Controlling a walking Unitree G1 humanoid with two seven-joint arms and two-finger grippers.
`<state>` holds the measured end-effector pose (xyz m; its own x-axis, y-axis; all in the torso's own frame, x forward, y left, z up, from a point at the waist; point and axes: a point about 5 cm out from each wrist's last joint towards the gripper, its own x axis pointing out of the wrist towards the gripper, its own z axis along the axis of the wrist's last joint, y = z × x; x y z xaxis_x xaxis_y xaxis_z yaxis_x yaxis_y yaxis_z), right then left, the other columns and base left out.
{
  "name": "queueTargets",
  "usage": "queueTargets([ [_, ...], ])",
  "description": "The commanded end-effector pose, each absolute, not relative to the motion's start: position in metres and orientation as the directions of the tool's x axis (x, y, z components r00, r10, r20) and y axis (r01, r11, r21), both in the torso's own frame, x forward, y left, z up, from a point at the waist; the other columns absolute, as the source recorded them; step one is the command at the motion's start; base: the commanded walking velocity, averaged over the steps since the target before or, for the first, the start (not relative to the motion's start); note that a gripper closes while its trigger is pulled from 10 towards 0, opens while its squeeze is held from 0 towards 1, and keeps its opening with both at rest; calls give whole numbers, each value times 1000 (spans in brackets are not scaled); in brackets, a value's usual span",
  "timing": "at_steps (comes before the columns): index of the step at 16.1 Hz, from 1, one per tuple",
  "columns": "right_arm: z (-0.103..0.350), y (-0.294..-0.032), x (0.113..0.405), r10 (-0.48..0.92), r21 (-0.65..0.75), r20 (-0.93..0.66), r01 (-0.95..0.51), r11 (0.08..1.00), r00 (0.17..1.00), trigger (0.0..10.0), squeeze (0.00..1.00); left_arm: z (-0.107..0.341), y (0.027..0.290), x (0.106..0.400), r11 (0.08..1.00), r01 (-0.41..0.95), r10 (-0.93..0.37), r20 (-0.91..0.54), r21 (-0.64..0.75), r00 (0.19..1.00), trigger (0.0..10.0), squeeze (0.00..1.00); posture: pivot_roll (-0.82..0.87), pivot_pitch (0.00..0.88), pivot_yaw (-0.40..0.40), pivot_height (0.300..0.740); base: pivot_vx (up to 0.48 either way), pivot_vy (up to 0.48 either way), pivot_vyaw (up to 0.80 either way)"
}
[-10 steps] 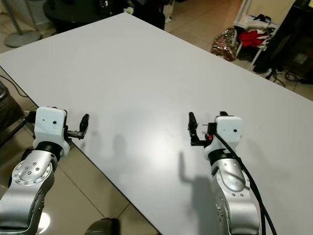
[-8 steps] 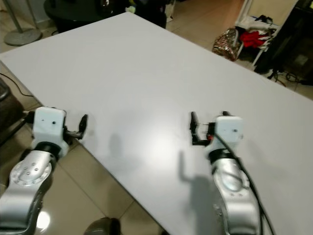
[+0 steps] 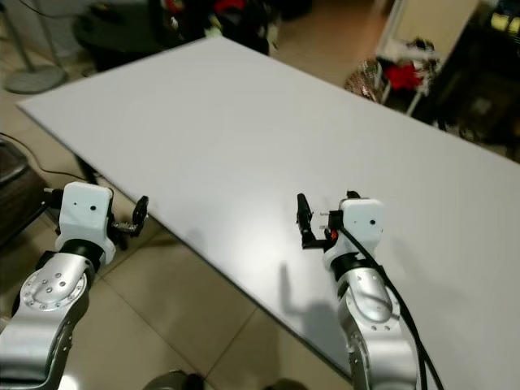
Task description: Setting the table
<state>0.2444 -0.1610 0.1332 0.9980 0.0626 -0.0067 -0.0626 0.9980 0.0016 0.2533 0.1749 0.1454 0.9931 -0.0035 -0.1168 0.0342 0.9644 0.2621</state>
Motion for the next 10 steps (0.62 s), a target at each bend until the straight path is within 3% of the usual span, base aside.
queueTargets([
  [1,130,-165,244,42,5,-22,-42,999,999,10000,1000,145,178,253,960,30,3,-117,277,993,10000,0,-45,68,-47,740,0,319,800],
  [3,129,-167,244,17,31,-21,-17,999,1000,10000,980,145,179,254,959,33,0,-117,280,993,10000,0,-40,61,-43,740,0,321,0],
  [4,128,-167,245,5,46,-23,-4,999,1000,10000,604,145,179,255,958,37,-4,-116,285,993,10000,0,-35,55,-41,740,0,322,0],
  [6,125,-165,246,1,58,-32,1,998,999,10000,412,146,180,255,956,41,-8,-113,289,994,10000,0,-28,44,-35,740,0,326,0],
  [7,122,-162,246,9,83,-56,-4,997,998,10000,43,146,179,256,956,51,-19,-112,288,994,10000,0,-25,37,-31,740,0,352,0],
  [10,120,-162,245,5,124,-67,3,992,998,10000,0,145,179,255,956,53,-21,-116,288,993,10000,0,-23,27,-30,740,0,365,0],
])
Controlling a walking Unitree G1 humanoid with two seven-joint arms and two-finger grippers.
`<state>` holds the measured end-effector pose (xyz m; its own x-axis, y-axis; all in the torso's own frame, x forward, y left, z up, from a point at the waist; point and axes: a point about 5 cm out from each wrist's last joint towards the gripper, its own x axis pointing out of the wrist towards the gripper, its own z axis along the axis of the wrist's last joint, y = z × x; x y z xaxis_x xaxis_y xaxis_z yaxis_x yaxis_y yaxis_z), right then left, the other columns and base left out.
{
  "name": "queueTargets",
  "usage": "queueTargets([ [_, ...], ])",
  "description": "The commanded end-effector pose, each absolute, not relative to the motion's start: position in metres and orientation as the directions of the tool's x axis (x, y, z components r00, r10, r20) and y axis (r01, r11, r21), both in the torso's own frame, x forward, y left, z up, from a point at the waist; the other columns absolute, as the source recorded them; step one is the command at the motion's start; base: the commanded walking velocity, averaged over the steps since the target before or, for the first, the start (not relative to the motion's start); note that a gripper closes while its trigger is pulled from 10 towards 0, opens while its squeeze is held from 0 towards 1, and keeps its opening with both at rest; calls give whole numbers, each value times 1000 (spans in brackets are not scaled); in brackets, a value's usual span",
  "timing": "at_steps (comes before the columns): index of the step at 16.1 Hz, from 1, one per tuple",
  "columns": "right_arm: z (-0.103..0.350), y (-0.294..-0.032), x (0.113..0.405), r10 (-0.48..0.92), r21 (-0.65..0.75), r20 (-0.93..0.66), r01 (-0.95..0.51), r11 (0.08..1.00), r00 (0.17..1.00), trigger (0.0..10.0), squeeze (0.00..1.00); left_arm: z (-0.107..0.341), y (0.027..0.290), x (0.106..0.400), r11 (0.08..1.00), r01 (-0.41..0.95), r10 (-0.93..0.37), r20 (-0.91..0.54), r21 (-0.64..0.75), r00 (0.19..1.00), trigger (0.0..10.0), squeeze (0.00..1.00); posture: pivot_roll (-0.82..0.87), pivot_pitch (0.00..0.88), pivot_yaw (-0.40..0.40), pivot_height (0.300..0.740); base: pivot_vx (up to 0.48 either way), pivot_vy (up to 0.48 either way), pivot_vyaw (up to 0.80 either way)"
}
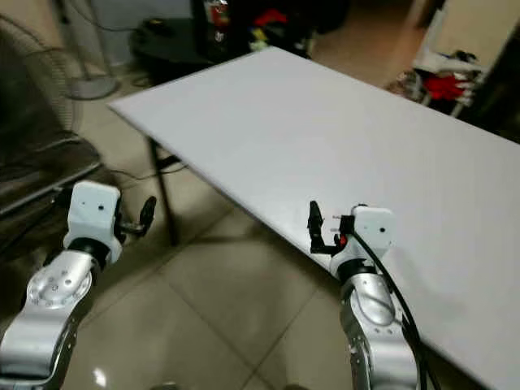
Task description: Setting the table
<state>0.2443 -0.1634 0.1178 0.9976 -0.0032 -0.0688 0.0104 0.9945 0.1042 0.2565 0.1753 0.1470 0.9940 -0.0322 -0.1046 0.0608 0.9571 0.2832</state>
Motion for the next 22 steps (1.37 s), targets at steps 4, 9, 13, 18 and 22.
queueTargets([
  [4,118,-163,247,32,127,-77,-22,992,997,10000,0,143,178,256,956,53,-20,-116,289,993,10000,0,-17,9,-38,740,0,364,0],
  [9,116,-158,248,63,66,-82,-58,996,995,10000,0,143,180,254,955,49,-15,-117,293,993,10000,0,-11,0,-44,740,0,368,0],
  [13,116,-156,250,75,66,-80,-70,995,994,10000,0,145,181,254,954,42,-9,-111,296,994,10000,0,-4,0,-51,740,0,389,0],
  [18,119,-151,253,115,50,-56,-112,992,992,10000,0,151,184,257,952,21,1,-70,305,998,10000,0,-1,0,-46,740,0,253,160],
  [22,119,-145,253,157,38,-54,-155,987,986,10000,0,153,191,261,946,-15,41,-73,323,996,10000,0,3,0,-46,740,0,-480,800],
])
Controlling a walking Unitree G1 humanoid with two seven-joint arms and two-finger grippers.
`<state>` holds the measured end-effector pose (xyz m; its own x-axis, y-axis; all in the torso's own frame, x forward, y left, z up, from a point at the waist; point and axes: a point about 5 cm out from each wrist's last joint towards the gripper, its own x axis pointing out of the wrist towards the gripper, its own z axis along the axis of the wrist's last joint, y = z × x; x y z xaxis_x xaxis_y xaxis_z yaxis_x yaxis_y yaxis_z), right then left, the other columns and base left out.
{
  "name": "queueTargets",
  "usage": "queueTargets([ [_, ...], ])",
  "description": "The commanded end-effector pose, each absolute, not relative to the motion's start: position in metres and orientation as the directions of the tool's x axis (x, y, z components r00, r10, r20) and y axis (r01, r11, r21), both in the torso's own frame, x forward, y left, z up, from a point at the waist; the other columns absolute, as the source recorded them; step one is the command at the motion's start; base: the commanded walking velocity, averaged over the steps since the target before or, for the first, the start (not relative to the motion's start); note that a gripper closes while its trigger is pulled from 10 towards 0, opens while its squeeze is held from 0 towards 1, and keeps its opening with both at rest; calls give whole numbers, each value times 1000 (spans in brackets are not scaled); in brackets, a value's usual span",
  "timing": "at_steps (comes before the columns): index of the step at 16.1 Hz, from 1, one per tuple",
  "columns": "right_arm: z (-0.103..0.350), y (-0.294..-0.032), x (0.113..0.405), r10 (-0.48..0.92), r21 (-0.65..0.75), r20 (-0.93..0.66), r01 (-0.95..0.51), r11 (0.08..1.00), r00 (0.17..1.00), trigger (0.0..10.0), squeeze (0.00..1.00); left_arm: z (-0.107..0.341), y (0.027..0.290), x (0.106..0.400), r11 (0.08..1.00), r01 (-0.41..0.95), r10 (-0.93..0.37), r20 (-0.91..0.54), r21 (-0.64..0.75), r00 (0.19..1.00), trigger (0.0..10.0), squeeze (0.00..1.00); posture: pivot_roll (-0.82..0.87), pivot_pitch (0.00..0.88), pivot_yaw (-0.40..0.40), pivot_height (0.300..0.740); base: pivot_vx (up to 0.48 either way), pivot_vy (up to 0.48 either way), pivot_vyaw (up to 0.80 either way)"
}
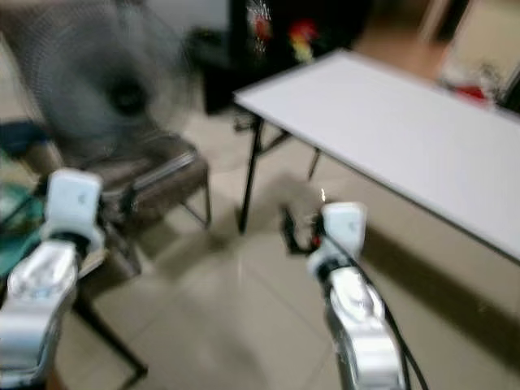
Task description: Setting the table
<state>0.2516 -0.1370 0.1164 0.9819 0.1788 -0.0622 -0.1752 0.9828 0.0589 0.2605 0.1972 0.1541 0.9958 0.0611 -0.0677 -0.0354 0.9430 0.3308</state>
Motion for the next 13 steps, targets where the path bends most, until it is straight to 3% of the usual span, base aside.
queueTargets([
  [1,119,-145,254,158,37,-54,-156,987,986,10000,0,153,191,261,948,-15,40,-71,317,997,10000,0,4,0,-46,740,0,-480,800],
  [9,117,-136,257,245,62,-52,-242,968,968,10000,0,158,191,262,949,-23,41,-50,315,998,10000,0,26,0,-57,740,0,-480,800],
  [13,112,-138,257,197,139,-60,-188,972,978,10000,0,161,194,260,949,-17,33,-45,315,998,10000,0,58,0,-44,740,0,-66,600],
])
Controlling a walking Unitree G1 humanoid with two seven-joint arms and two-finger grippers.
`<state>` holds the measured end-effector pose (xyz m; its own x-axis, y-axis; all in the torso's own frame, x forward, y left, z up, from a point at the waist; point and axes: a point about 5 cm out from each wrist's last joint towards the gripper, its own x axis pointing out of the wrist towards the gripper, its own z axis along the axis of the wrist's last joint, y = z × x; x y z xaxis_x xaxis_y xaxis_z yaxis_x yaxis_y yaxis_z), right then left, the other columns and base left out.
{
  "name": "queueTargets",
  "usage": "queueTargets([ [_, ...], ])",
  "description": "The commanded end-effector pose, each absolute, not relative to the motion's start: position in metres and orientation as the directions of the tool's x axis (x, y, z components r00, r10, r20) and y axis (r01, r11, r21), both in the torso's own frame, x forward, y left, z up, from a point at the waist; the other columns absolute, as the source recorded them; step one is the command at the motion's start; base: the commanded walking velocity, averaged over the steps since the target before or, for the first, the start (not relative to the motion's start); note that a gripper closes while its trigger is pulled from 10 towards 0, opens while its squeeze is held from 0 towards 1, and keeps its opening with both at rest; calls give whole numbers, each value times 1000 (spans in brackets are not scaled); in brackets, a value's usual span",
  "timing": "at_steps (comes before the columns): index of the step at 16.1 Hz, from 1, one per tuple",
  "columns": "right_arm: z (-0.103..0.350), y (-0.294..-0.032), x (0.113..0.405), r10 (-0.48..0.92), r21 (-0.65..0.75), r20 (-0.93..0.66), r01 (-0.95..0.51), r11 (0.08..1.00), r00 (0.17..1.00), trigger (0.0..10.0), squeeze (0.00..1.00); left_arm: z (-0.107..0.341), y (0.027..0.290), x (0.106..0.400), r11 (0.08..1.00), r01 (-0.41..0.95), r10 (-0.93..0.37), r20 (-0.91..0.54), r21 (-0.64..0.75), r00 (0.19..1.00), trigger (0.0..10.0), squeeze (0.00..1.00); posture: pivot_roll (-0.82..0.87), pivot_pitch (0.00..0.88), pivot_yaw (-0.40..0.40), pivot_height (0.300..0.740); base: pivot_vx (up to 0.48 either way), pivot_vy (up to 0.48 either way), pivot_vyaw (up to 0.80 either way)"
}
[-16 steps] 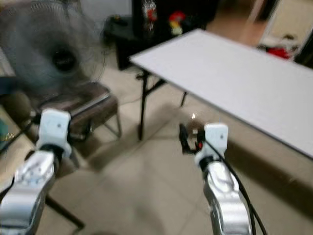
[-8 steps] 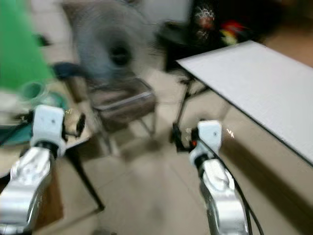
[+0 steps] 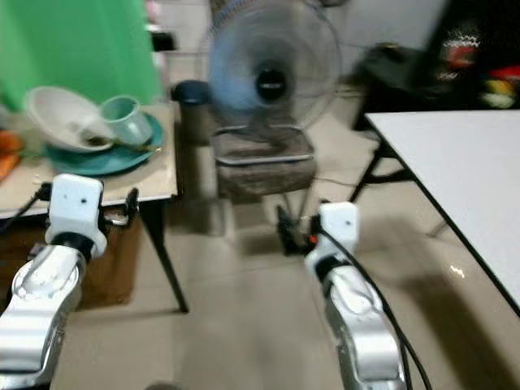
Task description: Setting the table
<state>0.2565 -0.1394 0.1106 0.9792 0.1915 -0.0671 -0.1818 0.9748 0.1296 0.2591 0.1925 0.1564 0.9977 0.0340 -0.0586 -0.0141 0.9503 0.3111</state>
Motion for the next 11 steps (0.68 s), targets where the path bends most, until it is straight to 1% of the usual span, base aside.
queueTargets([
  [1,110,-140,256,172,182,-64,-158,971,983,10000,0,160,195,261,947,-4,26,-62,322,998,10000,0,62,0,-29,740,0,0,0],
  [3,109,-145,250,145,176,-67,-131,976,987,10000,0,159,195,267,953,40,-16,-81,301,997,10000,0,47,0,36,740,0,0,0],
  [4,109,-148,248,135,168,-60,-124,978,989,10000,0,159,194,269,951,60,-37,-81,303,996,10000,0,47,0,36,740,0,0,0],
  [5,110,-152,245,127,114,-51,-120,986,991,10000,0,160,192,271,948,85,-63,-81,307,995,10000,0,37,0,64,740,0,0,0],
  [6,110,-155,244,132,75,-52,-128,989,990,10000,0,161,190,274,949,104,-84,-81,299,993,10000,0,36,0,71,740,240,0,800],
  [8,111,-153,245,145,77,-48,-141,987,988,10000,0,162,190,275,950,110,-91,-79,294,993,10000,0,36,0,72,740,272,0,800],
  [9,112,-145,250,175,92,-44,-170,981,984,10000,0,163,187,274,949,114,-96,-76,295,992,10000,0,38,0,54,740,322,0,800],
  [11,113,-143,252,186,97,-43,-182,979,982,10000,0,163,186,274,949,112,-94,-74,294,993,10000,0,40,0,49,740,322,0,800],
])
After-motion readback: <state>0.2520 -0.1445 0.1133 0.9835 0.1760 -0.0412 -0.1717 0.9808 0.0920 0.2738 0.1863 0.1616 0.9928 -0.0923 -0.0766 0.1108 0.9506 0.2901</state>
